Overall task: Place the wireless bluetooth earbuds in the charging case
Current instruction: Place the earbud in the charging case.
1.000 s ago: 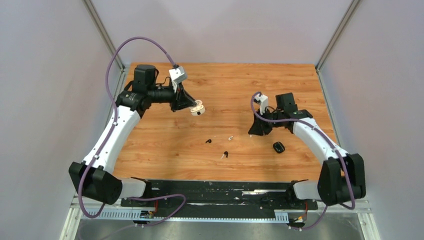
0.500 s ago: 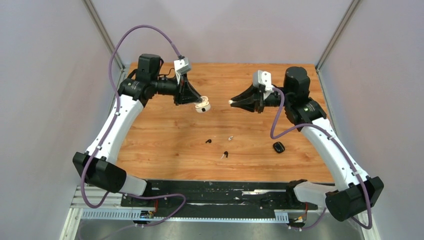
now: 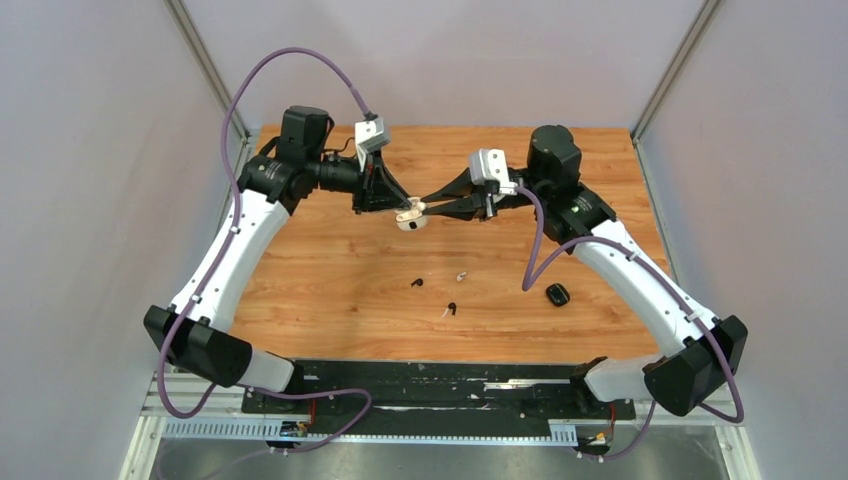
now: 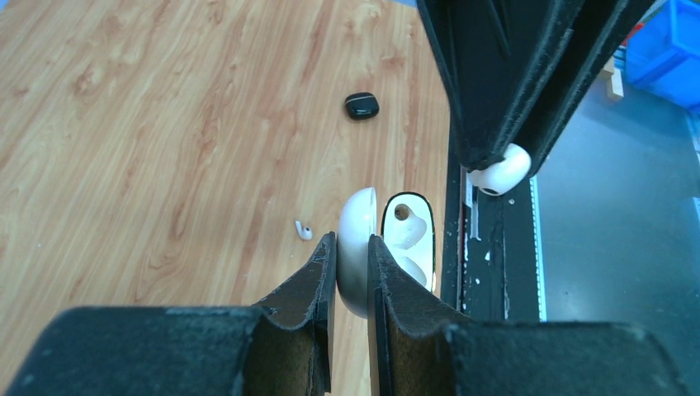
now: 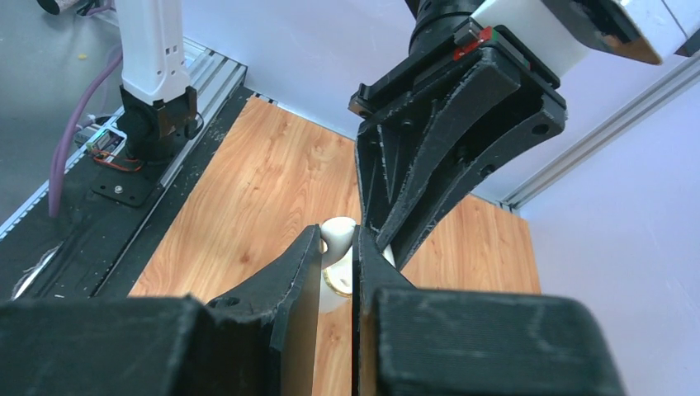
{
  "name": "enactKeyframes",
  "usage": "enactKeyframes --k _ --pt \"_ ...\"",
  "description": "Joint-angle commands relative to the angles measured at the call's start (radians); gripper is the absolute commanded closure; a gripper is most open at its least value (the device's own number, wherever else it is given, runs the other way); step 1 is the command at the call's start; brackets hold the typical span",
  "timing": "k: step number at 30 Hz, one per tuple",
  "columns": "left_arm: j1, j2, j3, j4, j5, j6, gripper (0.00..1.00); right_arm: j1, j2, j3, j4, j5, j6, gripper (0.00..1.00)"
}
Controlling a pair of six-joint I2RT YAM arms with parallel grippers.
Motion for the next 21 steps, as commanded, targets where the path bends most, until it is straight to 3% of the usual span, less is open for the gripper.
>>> enactKeyframes --k 1,21 --pt "-0.018 -0.047 0.05 -0.029 0.03 0.043 1.0 0.009 0.016 0.051 0.069 -0.019 -0.026 0.94" --pt "-0.039 -0.066 0.075 -0.063 0.021 0.092 1.0 0.039 0.024 0.036 -0.006 0.027 -0.12 0.91"
